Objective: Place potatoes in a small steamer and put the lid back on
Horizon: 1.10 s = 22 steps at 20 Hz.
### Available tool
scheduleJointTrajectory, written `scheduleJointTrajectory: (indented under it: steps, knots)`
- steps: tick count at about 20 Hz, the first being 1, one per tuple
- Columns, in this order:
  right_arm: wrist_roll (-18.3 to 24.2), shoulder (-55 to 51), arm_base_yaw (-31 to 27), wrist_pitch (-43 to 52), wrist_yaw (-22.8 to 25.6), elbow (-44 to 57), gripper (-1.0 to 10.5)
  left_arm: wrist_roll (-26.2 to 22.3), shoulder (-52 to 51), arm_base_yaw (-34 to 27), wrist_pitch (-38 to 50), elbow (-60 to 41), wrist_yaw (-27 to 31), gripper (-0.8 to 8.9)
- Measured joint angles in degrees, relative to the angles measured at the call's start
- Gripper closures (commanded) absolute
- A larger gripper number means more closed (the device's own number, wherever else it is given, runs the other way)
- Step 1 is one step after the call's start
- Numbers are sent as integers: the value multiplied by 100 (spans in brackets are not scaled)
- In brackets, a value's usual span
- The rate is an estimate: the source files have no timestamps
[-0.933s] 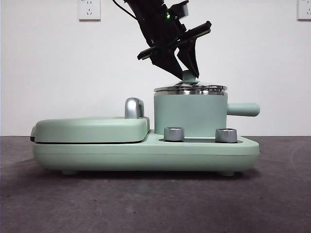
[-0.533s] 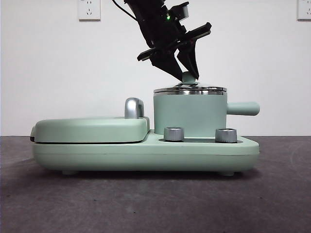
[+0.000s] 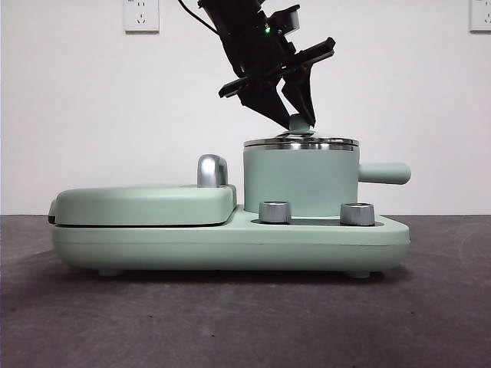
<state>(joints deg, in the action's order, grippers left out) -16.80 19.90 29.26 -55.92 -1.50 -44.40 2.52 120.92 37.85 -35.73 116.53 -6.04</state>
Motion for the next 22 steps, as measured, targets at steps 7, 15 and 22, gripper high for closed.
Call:
scheduleJointTrajectory:
  steps: [7, 15, 22]
  knots:
    - [0, -2, 0, 0, 0, 2, 556, -15, 107, 0, -470, 328, 17, 373]
    - [0, -2, 0, 0, 0, 2, 556, -15, -511, 0, -2142, 1064, 17, 375]
    - [39, 0, 0, 2, -273, 2, 556, -46, -2319, 0, -2625, -125, 15, 375]
